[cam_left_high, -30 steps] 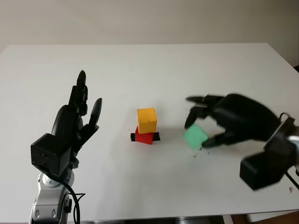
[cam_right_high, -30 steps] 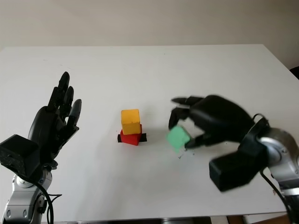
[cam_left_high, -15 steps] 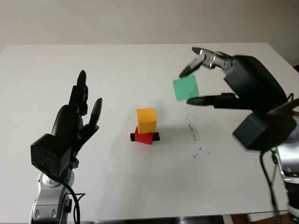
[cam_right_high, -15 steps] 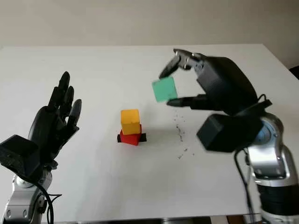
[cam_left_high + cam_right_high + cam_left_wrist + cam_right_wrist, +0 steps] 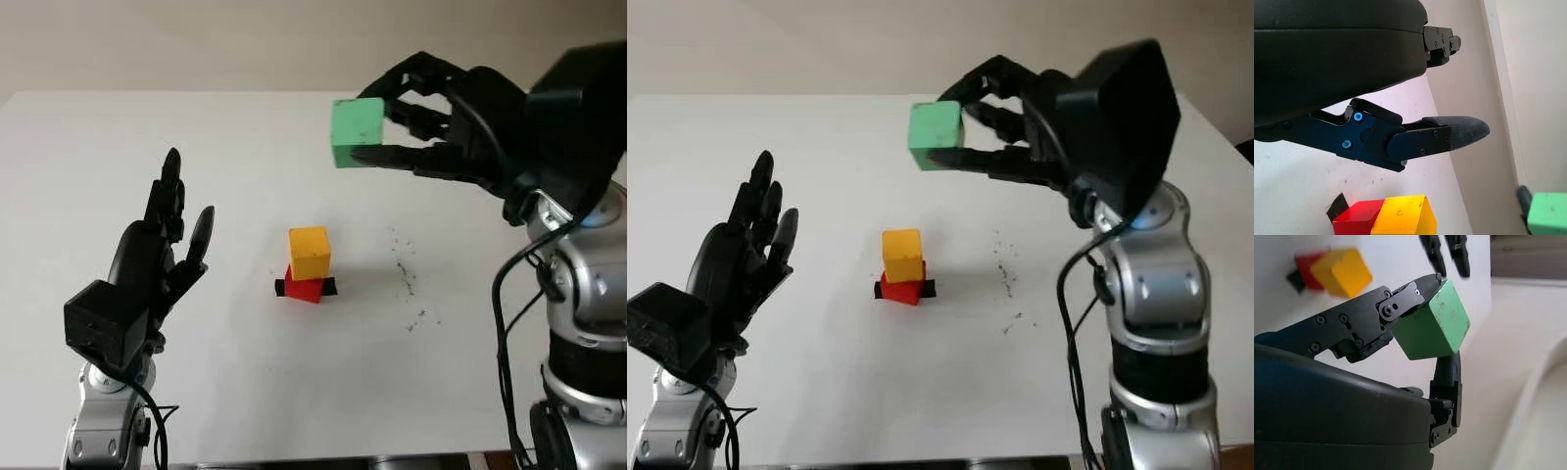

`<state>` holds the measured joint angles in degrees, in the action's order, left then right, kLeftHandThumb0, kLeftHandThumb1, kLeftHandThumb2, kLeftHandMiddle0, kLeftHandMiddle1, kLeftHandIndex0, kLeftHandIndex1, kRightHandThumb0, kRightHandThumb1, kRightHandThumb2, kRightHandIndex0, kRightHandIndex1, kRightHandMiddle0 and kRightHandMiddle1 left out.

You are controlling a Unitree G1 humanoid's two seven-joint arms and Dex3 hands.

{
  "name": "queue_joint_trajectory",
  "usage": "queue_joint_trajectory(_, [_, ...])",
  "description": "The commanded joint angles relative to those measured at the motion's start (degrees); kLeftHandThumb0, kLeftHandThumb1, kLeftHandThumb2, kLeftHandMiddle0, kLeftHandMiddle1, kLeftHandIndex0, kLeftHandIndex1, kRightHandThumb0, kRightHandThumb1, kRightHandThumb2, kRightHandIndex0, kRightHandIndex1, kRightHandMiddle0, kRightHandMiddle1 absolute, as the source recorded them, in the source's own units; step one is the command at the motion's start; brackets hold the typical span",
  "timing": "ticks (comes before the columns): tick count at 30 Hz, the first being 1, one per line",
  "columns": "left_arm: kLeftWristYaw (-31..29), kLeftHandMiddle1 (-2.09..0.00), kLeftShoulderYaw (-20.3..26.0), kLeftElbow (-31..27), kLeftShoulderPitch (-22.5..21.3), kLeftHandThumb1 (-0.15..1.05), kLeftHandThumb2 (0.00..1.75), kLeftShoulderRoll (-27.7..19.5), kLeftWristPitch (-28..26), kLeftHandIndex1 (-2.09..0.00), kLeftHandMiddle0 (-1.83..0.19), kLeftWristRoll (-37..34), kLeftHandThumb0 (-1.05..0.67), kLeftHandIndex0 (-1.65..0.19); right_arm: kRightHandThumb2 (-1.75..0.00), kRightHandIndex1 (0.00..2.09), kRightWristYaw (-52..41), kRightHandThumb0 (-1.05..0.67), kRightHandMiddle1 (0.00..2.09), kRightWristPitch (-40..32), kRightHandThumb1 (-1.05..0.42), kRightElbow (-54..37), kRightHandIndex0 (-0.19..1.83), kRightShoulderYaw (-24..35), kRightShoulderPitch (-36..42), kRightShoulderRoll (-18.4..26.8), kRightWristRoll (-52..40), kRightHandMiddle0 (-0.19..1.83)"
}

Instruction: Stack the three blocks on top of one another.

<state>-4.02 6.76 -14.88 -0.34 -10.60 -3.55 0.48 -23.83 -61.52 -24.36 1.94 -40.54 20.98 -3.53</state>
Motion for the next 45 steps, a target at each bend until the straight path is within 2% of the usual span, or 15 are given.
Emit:
queue_joint_trajectory(1, [0.43, -0.06, -0.12, -1.03, 0.01, 1.05, 0.53, 0.13, -0.25, -0.05, 0.09, 0.5, -0.68, 0.08, -0.06, 0.01, -0.57, -0.41, 1.68, -3.44, -1.01, 0.61, 0.26, -0.58, -2.66, 0.22, -2.0, 0.16])
queue_joint_trajectory(4, [0.76, -0.06, -0.19, -1.35, 0.13, 1.05, 0.53, 0.28, -0.65, -0.06, 0.08, 0.65, -0.67, 0.08, -0.05, 0.02, -0.65, -0.4, 1.65, -5.28, -1.01, 2.28, 0.28, -2.16, -3.35, 0.74, -3.37, 0.19])
queue_joint_trajectory(17, [0.58, -0.06, 0.0, -1.0, 0.26, 1.05, 0.52, 0.26, -0.12, -0.05, 0.09, 0.33, -0.67, 0.08, -0.05, 0.05, -2.97, -0.43, 1.61, -3.06, -0.99, 9.71, 0.32, -7.23, -2.92, 2.48, -6.48, 0.28])
queue_joint_trajectory(35, [0.2, -0.05, 0.06, -0.41, -0.27, 1.05, 0.53, -0.51, 0.4, -0.06, 0.08, 0.28, -0.66, 0.07, -0.05, 0.03, -1.61, -0.46, 1.6, 9.89, -0.98, 11.37, 0.27, -8.09, 5.58, -0.14, -6.99, 0.27])
queue_joint_trajectory(45, [0.74, -0.06, 0.24, -1.11, 0.18, 1.05, 0.51, 0.08, -0.4, -0.06, 0.06, -0.04, -0.69, 0.06, -0.05, 0.03, -0.8, -0.46, 1.63, 11.74, -0.97, 12.25, 0.25, -9.41, 7.43, -0.17, -5.79, 0.25])
